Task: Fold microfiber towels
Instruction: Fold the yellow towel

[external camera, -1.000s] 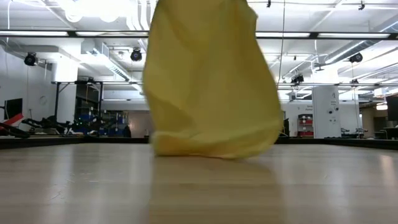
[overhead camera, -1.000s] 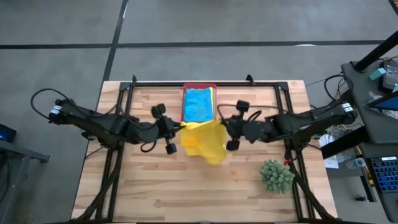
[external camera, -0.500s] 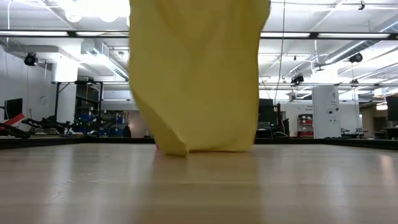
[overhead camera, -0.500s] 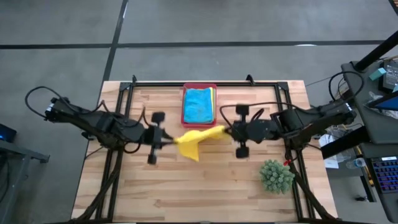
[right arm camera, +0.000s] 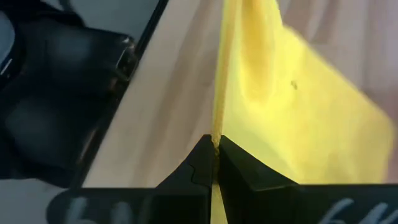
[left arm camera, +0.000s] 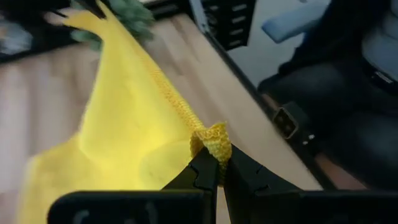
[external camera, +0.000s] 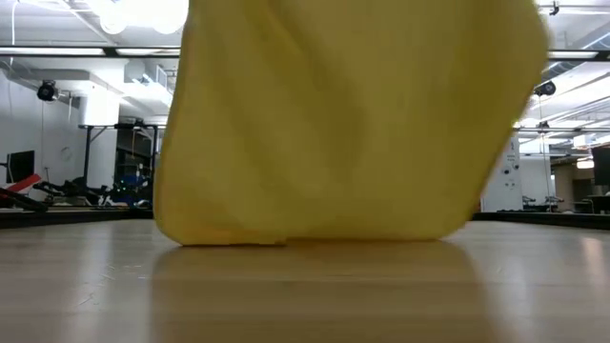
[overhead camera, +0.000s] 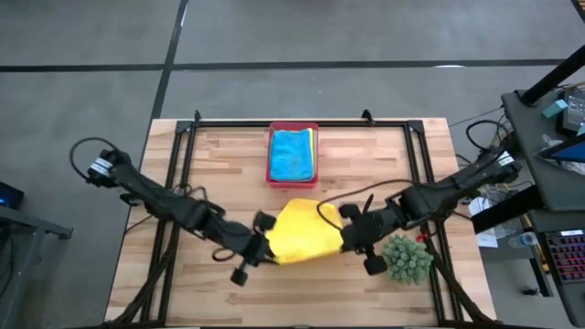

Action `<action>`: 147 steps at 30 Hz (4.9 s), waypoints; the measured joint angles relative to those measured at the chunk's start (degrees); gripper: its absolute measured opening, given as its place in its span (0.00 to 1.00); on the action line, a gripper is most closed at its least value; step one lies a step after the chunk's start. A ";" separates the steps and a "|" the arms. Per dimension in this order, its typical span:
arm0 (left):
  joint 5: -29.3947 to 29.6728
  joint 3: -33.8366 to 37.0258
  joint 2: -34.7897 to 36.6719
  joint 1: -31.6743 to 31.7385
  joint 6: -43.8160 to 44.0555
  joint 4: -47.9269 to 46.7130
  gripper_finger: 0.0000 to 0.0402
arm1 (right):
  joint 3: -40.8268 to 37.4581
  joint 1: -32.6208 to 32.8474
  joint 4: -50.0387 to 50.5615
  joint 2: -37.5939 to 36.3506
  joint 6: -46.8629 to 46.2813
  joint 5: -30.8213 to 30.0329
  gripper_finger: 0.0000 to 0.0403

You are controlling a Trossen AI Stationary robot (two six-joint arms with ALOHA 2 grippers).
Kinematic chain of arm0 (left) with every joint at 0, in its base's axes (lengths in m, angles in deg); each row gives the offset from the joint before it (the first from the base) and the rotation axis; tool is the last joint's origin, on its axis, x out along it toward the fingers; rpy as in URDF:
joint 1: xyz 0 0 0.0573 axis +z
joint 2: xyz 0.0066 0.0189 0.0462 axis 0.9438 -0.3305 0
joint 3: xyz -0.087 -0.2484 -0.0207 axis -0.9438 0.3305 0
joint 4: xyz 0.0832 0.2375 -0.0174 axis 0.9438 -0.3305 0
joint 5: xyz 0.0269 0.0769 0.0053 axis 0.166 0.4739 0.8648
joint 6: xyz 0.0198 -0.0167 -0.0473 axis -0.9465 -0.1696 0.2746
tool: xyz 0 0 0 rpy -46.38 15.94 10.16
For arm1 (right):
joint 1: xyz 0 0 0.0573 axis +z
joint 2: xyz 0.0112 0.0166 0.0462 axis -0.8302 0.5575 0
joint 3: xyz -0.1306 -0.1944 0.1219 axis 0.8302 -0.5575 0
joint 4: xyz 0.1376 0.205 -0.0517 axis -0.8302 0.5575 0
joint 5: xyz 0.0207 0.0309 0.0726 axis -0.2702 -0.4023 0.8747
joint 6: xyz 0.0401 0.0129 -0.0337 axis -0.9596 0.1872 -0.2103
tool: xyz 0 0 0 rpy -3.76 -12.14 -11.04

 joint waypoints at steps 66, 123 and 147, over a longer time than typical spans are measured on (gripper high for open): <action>2.31 16.24 -15.50 12.94 23.11 7.01 0.36 | -27.39 -22.64 -34.00 17.27 -9.01 -13.79 0.48; 11.08 16.02 -9.95 8.52 24.55 7.32 0.34 | -27.54 -5.29 -36.74 16.71 -7.01 7.48 0.15; 14.34 14.13 -16.40 7.06 19.22 12.17 0.00 | -27.52 -5.83 -32.26 10.73 -7.54 -1.40 0.31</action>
